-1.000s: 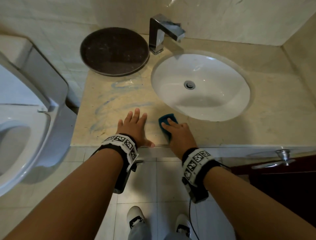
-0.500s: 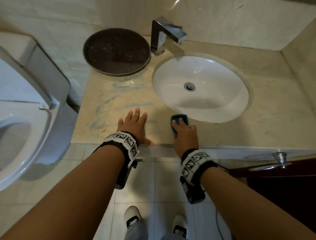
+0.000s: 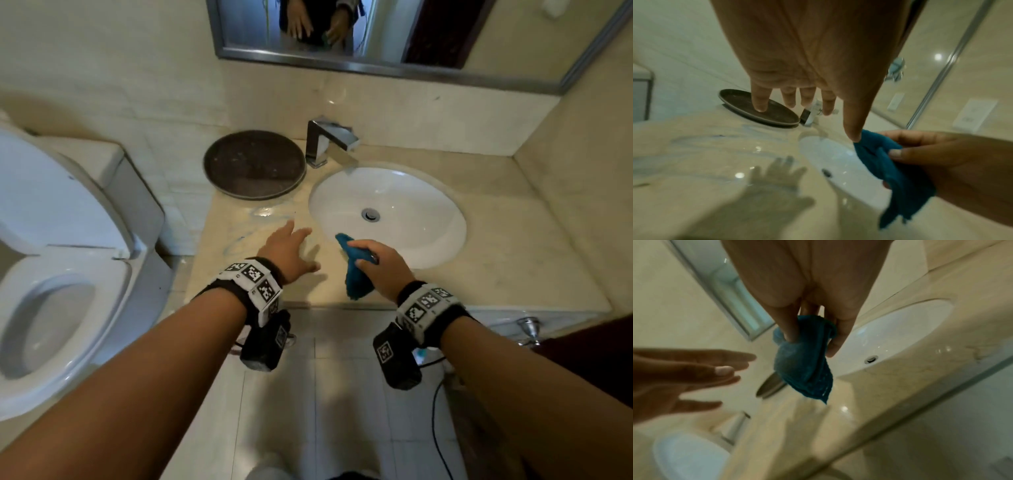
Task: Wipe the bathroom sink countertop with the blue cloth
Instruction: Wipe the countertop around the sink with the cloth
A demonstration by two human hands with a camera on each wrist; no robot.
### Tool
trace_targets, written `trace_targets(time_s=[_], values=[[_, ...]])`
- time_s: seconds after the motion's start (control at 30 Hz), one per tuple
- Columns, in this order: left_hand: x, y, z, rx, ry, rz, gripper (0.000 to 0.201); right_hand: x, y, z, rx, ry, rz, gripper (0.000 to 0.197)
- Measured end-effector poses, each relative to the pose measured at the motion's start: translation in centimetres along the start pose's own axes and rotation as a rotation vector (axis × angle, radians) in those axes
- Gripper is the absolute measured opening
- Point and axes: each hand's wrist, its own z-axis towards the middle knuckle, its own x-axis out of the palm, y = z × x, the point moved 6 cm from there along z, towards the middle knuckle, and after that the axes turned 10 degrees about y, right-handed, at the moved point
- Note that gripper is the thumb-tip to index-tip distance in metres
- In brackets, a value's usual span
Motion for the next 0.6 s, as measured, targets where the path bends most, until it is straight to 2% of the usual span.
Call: trace_targets(time_s=[0.13, 0.2, 0.27, 0.33, 0.43, 0.6], values=[[-2.3, -3.3, -1.5, 0.125, -0.09, -0.252, 0.043, -3.1, 3.0, 0.3, -0.002, -0.217, 0.247, 0.022], [-2.6, -4.7, -1.8, 0.153, -0.045, -0.301, 0.034, -3.8, 3.7, 0.8, 0.05, -0.24, 0.304, 0.015], [-3.0, -6.0, -2.1, 0.162, -0.001, -0.263, 0.034, -4.2, 4.1, 1.1, 0.114, -0.229, 0.392, 0.011], [-3.8, -7.0, -2.2, 0.168, -0.025, -0.244, 0.037, -4.5, 4.3, 1.6, 0.146, -0.204, 0.532, 0.014], [-5.5, -7.5, -1.7, 0.16, -0.136, -0.231, 0.031, -5.4, 5.8, 2.0, 0.104, -0.109, 0.642, 0.01], [-8.0, -7.7, -1.1, 0.115, -0.223, -0.231, 0.024, -7.2, 8.0, 1.9, -0.021, 0.113, 0.528, 0.029]])
